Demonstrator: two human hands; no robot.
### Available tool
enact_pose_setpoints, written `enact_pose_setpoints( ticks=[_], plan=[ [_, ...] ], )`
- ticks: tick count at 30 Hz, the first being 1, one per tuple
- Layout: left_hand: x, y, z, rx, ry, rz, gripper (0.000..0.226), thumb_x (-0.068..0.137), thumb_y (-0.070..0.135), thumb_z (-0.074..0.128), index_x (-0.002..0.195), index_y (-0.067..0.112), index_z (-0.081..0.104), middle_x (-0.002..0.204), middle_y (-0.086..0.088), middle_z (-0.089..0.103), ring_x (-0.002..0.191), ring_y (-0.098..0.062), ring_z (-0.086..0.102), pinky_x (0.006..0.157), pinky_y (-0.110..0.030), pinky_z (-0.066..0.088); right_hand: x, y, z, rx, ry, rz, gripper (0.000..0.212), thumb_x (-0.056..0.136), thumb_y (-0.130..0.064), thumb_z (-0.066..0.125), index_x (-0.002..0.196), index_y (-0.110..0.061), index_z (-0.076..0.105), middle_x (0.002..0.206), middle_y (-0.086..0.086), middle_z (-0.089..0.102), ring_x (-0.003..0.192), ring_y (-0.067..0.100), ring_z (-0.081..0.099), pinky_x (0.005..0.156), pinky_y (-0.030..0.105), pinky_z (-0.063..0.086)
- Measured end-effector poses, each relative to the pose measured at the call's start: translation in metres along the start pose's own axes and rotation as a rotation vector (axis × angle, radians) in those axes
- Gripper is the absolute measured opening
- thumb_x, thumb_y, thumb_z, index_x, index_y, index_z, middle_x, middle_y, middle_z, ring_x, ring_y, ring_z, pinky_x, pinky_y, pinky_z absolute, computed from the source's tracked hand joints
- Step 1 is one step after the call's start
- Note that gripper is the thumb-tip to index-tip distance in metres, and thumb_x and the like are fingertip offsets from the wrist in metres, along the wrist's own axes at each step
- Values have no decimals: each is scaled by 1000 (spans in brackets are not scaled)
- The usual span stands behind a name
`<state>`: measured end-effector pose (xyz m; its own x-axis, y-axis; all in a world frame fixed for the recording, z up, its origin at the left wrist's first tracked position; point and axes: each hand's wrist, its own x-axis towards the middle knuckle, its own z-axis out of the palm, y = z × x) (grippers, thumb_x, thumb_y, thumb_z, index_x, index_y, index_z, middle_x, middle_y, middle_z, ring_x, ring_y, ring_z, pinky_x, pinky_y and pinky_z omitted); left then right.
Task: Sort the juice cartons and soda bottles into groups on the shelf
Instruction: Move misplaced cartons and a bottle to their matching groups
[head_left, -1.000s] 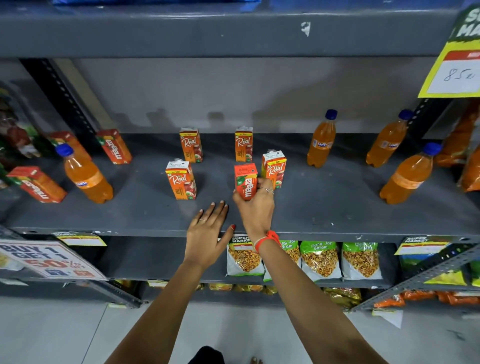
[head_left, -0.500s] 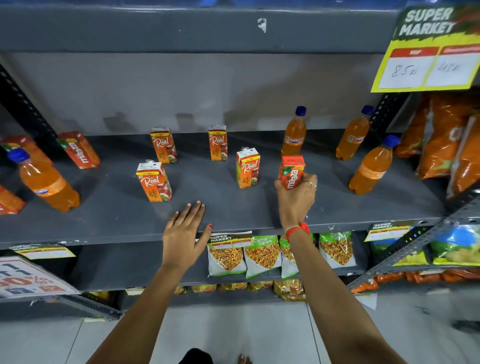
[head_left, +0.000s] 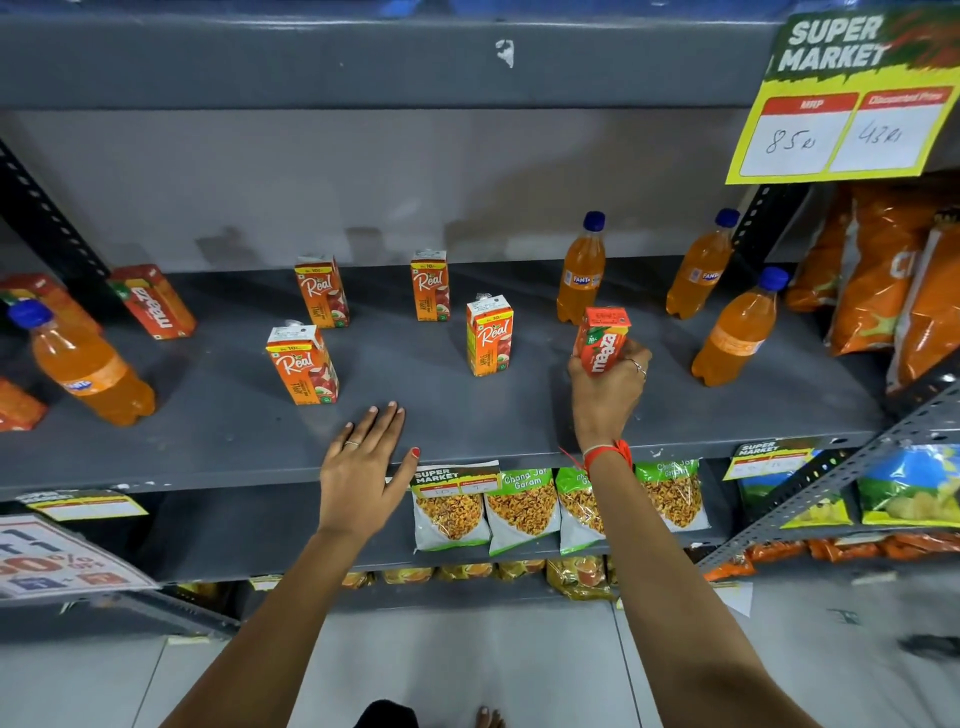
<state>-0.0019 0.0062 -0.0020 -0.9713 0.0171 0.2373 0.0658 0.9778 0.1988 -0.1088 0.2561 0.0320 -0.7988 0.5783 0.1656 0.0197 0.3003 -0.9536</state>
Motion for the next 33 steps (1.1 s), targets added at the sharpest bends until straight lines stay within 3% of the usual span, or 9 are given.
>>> enact_pose_setpoints(
  ticks=[6, 10, 12, 14, 18, 22, 25, 29, 33],
  plan=[
    [0, -3, -1, -11, -26, 10, 71, 90, 57, 10, 133, 12, 43, 140, -5, 47, 133, -23, 39, 110, -42, 28, 3, 8, 4, -57, 0, -1, 48, 73, -25, 77, 108, -11, 47, 110, 15, 62, 99, 28, 63, 86, 39, 53],
    [1, -4, 0, 4, -45, 16, 65, 90, 54, 17, 136, 14, 40, 143, -4, 44, 135, -21, 35, 112, -40, 25, -19, 7, 5, -21, -17, -28, 43, 67, -26, 80, 93, -24, 46, 97, 7, 66, 84, 19, 63, 76, 26, 50],
    [-2, -7, -1, -14, -44, 0, 67, 89, 56, 15, 136, 13, 40, 143, -5, 44, 135, -22, 34, 112, -41, 24, -41, 7, 9, 8, -66, -49, 43, 65, -27, 82, 90, -25, 46, 91, 2, 66, 78, 13, 62, 67, 14, 44],
    [-9, -18, -5, -32, -27, -51, 71, 89, 58, 10, 135, 12, 41, 142, -6, 45, 135, -24, 35, 112, -43, 24, -66, 5, 16, 34, -122, -70, 43, 63, -28, 83, 89, -23, 49, 87, 0, 65, 75, 11, 61, 65, 11, 41],
    [-30, -59, -16, -20, 11, -158, 70, 90, 56, 9, 135, 11, 40, 142, -8, 44, 134, -26, 36, 112, -43, 19, -112, -7, 43, 42, -219, -136, 41, 61, -35, 83, 86, -27, 51, 80, -6, 62, 71, 8, 60, 63, 11, 41],
    [-49, -111, -32, -37, 45, -239, 70, 91, 54, 9, 135, 10, 41, 142, -10, 44, 134, -27, 35, 113, -44, 18, -158, -28, 81, 45, -360, -114, 44, 57, -44, 80, 86, -23, 54, 82, -2, 68, 75, 13, 66, 72, 34, 55],
    [-60, -151, -45, -70, 85, -303, 62, 91, 48, 22, 134, 9, 41, 142, -12, 44, 135, -27, 34, 113, -46, 18, -195, -47, 111, 60, -413, -136, 45, 58, -44, 81, 85, -26, 51, 80, -4, 68, 75, 16, 67, 72, 42, 57],
    [-67, -202, -59, -60, 52, -305, 61, 90, 47, 22, 136, 11, 38, 144, -10, 42, 136, -25, 31, 114, -45, 15, -240, -68, 151, 62, -502, -173, 48, 59, -44, 81, 92, -30, 49, 88, -3, 69, 79, 15, 68, 74, 34, 57],
    [-69, -251, -70, -32, 42, -293, 74, 89, 57, 6, 135, 10, 40, 143, -12, 43, 135, -27, 34, 113, -46, 16, -273, -91, 198, 53, -526, -221, 45, 61, -35, 83, 89, -23, 49, 85, 1, 70, 77, 16, 67, 70, 26, 53]
  ],
)
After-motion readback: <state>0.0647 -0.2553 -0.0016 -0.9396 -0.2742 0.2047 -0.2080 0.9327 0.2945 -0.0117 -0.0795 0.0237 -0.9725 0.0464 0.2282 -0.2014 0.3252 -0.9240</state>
